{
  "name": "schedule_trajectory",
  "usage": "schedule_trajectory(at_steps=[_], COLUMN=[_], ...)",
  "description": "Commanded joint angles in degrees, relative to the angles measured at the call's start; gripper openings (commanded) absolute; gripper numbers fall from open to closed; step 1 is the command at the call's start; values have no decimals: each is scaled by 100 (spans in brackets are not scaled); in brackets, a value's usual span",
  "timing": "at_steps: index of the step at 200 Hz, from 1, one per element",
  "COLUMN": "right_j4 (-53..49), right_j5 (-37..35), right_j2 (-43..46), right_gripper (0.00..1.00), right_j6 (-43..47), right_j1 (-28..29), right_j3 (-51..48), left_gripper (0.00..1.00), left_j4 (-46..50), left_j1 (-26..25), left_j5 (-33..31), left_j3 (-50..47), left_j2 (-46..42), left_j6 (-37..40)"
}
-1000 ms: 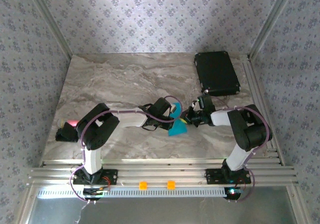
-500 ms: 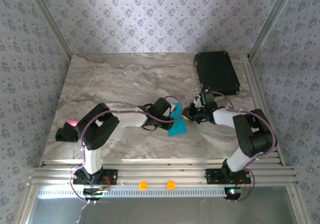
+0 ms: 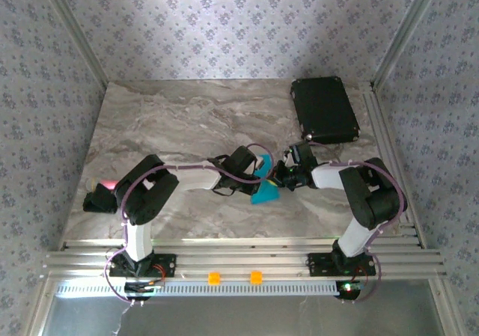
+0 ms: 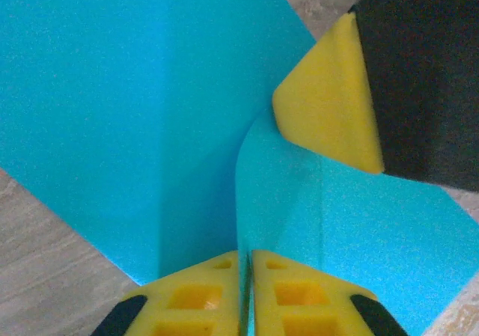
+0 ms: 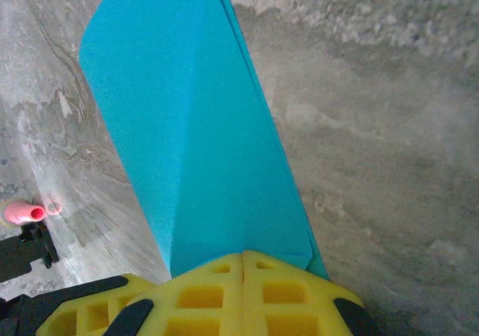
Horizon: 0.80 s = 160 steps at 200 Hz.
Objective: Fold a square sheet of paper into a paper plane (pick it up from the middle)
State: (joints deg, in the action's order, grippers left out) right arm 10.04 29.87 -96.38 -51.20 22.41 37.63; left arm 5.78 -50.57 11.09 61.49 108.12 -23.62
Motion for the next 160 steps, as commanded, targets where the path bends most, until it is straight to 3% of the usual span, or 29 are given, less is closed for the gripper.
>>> schedule_trajectory(at_steps=[1, 52, 78, 92, 103, 122, 140, 160], right_j4=[-489, -521, -525, -536, -525, -521, -479, -448], right_j5=[-443, -579, -604, -616, -629, -638, -626, -610], right_j2=[-122, -112, -117, -102, -83, -74, -75, -106], right_gripper=[0, 0, 0, 0, 0, 0, 0, 0], right_j6=[-82, -152, -153, -158, -167, -178, -187, -192], right_j1=[83, 123, 133, 149, 147, 158, 166, 167], right_j3=[-241, -256, -256, -257, -271, -291, -302, -312], left_gripper=[18, 53, 56, 50, 36, 21, 16, 15], left_j4=[726, 1090, 1155, 948, 682, 413, 341, 232], left_j1=[41, 125, 160, 176, 186, 195, 203, 204], left_j5=[-149, -602, -774, -578, -213, 566, 1254, 1579], left_j3=[139, 177, 1, -158, -278, -275, -100, 44], left_j2=[3, -762, -1197, -1397, -1473, -1369, -1108, -816], left_j6=[-41, -426, -631, -723, -758, -703, -629, -662])
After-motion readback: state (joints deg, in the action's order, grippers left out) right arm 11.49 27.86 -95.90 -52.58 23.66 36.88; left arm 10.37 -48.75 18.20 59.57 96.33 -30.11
